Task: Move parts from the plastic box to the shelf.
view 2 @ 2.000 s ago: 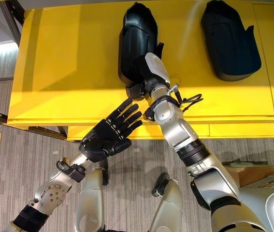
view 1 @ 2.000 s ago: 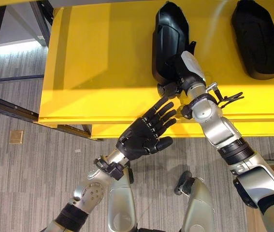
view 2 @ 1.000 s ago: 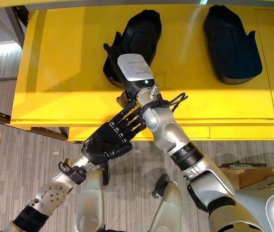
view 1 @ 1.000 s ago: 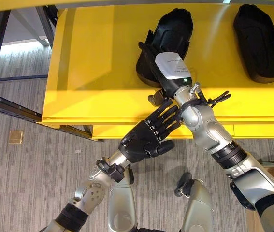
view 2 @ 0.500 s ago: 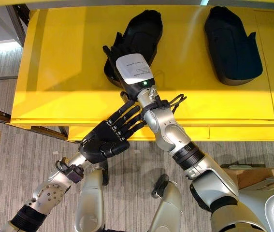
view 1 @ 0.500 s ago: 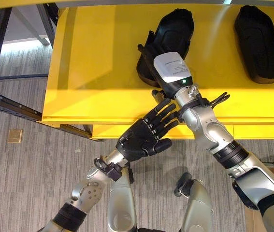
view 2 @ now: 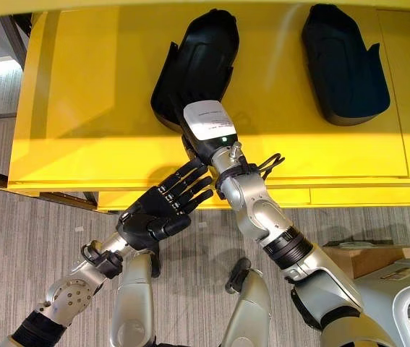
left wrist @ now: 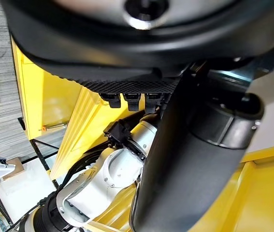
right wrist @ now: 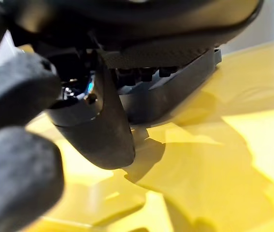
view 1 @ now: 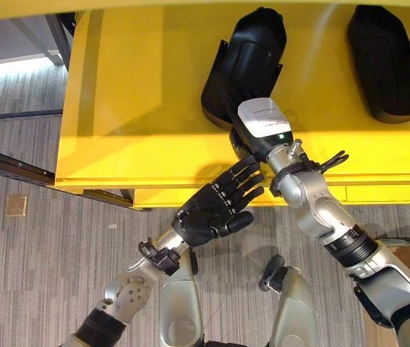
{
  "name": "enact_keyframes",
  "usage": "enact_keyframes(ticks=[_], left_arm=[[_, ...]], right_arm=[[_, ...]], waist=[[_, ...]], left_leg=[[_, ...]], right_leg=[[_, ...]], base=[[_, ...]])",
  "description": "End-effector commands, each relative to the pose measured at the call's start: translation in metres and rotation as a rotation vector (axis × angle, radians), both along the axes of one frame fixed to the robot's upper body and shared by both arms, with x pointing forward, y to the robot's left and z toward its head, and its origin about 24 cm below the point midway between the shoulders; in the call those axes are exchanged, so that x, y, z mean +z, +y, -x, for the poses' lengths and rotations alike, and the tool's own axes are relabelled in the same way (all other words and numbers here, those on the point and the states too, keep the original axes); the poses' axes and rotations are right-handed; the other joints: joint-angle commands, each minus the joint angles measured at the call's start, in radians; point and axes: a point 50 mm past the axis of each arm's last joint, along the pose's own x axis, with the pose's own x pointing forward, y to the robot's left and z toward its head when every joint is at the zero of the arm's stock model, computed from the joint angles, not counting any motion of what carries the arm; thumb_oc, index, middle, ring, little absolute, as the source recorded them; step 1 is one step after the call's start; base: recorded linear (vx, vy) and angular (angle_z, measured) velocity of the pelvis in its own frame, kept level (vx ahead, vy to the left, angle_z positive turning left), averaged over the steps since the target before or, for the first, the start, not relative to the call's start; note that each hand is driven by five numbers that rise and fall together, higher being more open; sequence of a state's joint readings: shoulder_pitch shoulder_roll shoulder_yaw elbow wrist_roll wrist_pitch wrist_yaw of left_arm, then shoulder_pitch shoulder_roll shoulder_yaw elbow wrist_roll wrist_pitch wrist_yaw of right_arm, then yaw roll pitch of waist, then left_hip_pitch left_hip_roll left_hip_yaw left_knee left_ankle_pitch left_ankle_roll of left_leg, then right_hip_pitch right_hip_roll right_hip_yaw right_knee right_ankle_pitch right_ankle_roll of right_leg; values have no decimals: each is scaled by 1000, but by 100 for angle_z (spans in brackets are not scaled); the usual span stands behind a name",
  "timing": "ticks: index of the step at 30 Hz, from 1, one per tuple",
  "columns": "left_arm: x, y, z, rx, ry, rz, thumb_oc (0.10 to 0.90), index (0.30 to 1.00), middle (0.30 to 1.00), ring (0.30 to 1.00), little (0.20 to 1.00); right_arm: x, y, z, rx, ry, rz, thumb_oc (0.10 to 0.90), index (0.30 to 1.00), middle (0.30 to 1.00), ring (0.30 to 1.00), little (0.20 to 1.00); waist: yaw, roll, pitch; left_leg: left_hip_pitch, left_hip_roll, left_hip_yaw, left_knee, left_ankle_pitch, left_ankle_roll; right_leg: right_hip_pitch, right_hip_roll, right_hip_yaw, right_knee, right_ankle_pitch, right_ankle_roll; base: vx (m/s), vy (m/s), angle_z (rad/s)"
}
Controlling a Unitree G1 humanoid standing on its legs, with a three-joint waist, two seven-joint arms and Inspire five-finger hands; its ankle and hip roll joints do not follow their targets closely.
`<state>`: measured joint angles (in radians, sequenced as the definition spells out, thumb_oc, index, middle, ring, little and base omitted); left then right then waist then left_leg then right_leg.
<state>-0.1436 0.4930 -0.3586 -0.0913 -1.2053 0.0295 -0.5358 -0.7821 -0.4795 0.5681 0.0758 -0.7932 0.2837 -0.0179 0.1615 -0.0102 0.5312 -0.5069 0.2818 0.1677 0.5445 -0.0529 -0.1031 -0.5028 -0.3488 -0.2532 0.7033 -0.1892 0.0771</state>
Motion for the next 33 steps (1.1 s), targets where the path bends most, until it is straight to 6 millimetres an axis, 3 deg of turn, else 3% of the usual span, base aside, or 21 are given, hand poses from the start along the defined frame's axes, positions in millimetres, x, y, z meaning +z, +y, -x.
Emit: enact_keyframes(ticks=[1,19,33], left_arm=[[66,-11,17,-89,-340,180,900,1000,1000,1000,1000],[66,-4,20,-79,-332,186,900,1000,1000,1000,1000],[65,1,21,-79,-331,179,900,1000,1000,1000,1000]], right_arm=[[43,-36,7,-125,-283,22,900,1000,1000,1000,1000],[55,-46,26,-99,-376,62,900,1000,1000,1000,1000],[56,-38,35,-19,-363,134,900,1000,1000,1000,1000]], waist=[[-20,2,-11],[-35,-4,-11],[-36,-15,-11]], left_leg=[[66,12,-10,-12,-82,28],[88,20,-1,5,-100,28],[93,22,-1,11,-106,30]], right_leg=[[57,5,41,-44,26,35],[75,11,53,-28,11,31],[83,17,59,-38,16,32]], base=[[0,0,0],[12,5,-3],[0,0,0]])
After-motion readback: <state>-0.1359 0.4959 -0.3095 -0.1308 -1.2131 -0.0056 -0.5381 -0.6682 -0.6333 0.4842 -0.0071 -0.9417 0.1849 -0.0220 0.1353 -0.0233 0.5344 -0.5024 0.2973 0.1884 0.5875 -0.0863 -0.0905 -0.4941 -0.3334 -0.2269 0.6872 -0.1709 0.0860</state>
